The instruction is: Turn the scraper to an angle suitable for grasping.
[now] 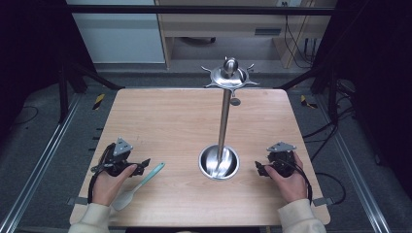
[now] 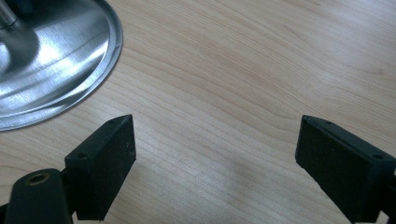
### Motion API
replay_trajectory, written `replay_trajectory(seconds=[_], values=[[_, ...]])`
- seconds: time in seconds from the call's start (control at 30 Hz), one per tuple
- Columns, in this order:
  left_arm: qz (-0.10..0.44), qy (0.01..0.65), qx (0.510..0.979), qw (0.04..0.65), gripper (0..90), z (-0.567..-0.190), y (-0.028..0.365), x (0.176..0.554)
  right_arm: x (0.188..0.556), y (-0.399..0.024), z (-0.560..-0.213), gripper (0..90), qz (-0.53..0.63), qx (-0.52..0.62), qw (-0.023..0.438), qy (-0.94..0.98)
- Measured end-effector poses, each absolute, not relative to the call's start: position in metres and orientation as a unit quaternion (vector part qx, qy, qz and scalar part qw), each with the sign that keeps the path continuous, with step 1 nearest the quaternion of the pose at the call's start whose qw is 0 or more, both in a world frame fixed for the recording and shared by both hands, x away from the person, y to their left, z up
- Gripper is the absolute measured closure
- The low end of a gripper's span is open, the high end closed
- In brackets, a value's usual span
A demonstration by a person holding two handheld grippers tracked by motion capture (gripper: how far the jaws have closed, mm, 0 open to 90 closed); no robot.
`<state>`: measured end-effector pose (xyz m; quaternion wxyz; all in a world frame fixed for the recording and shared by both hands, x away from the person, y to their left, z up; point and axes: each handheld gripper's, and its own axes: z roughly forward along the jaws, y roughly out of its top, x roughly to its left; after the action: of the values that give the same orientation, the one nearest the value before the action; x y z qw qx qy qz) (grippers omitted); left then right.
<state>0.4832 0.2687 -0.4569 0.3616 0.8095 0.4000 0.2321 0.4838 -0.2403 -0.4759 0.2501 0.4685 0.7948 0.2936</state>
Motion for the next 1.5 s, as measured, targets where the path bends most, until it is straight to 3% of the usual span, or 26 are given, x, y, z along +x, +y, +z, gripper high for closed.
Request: replay_trajectory(seconds=[0.23,0.47,0.67,0.83,1.0,1.1,1.5], values=[[0.242,0.394,0.812,0.356,9.4,-0.458,0.260,0.481,0.483,-0.240,-0.476,16.5,0.280,0.478,0.231,0.800],[0.249,0.397,0.811,0.349,17.8,-0.460,0.261,0.482,0.482,-0.239,-0.474,17.8,0.282,0.481,0.238,0.796],[0.255,0.398,0.815,0.334,41.8,-0.457,0.260,0.480,0.481,-0.236,-0.474,20.7,0.278,0.477,0.246,0.797],[0.253,0.390,0.823,0.327,69.4,-0.457,0.258,0.479,0.483,-0.236,-0.474,23.5,0.277,0.475,0.247,0.798],[0.236,0.391,0.828,0.325,86.3,-0.458,0.259,0.480,0.482,-0.235,-0.474,24.6,0.271,0.473,0.249,0.800],[0.224,0.393,0.832,0.321,90.0,-0.462,0.259,0.485,0.483,-0.235,-0.474,24.4,0.272,0.476,0.246,0.799],[0.182,0.370,0.862,0.294,90.0,-0.475,0.243,0.490,0.483,-0.236,-0.475,24.7,0.276,0.477,0.242,0.799]])
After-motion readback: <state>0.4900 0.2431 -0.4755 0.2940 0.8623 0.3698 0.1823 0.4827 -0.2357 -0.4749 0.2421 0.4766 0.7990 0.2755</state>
